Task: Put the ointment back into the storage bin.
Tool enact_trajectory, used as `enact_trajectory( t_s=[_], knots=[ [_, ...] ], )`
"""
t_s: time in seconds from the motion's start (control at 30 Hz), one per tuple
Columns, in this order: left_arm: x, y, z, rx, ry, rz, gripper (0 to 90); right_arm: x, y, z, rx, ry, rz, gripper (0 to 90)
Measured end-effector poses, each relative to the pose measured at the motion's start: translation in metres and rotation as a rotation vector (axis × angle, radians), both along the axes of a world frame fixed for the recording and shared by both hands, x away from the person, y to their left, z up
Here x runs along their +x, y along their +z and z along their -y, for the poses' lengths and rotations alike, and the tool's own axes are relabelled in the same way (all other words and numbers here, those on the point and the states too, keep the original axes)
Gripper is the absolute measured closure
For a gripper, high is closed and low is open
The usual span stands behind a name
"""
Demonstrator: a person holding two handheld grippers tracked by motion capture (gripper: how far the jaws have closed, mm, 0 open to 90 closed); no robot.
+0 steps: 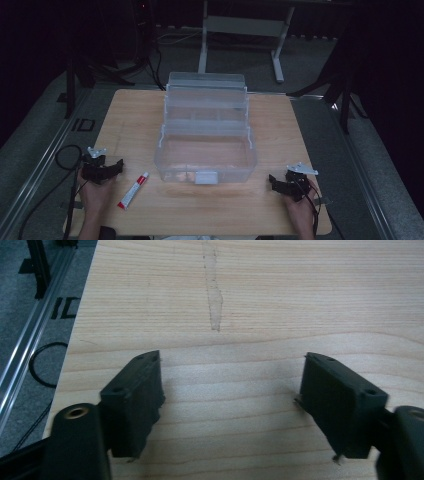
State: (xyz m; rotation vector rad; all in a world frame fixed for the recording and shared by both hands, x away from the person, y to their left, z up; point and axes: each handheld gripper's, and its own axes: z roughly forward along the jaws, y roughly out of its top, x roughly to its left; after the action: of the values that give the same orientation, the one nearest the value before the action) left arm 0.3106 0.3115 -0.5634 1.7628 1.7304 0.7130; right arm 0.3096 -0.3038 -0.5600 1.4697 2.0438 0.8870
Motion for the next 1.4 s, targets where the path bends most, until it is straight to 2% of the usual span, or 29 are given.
enact_trajectory(
  t_s=[0.37, 0.53, 0.67, 0.8, 1.0, 1.2, 1.4],
  knots=[
    [0.0, -0.001, 0.0, 0.001, 0.003, 0.01, 27.5, 0.0, 0.0, 0.0, 0.001, 0.0, 0.0, 20.4],
    [-0.001, 0.001, 0.001, 0.001, -0.009, 0.005, 32.9, 0.0, 0.0, 0.0, 0.001, 0.0, -0.001, 20.4],
    [-0.004, 0.004, 0.0, -0.014, -0.011, 0.011, 41.8, 0.0, 0.0, 0.0, 0.001, 0.0, -0.001, 20.4],
    [-0.008, 0.009, 0.001, -0.036, -0.025, 0.036, 44.0, 0.0, 0.0, 0.0, 0.001, 0.0, -0.001, 20.3],
    [-0.017, 0.019, -0.002, -0.071, -0.043, 0.05, 44.4, 0.0, 0.0, 0.0, 0.001, -0.001, 0.0, 20.3],
    [-0.025, 0.031, -0.006, -0.062, -0.063, 0.037, 43.4, 0.0, 0.0, 0.0, 0.0, 0.002, 0.0, 20.2],
    [-0.025, 0.038, -0.001, -0.066, -0.107, -0.008, 41.2, 0.0, 0.0, 0.0, 0.0, 0.002, 0.0, 20.2]
  ],
)
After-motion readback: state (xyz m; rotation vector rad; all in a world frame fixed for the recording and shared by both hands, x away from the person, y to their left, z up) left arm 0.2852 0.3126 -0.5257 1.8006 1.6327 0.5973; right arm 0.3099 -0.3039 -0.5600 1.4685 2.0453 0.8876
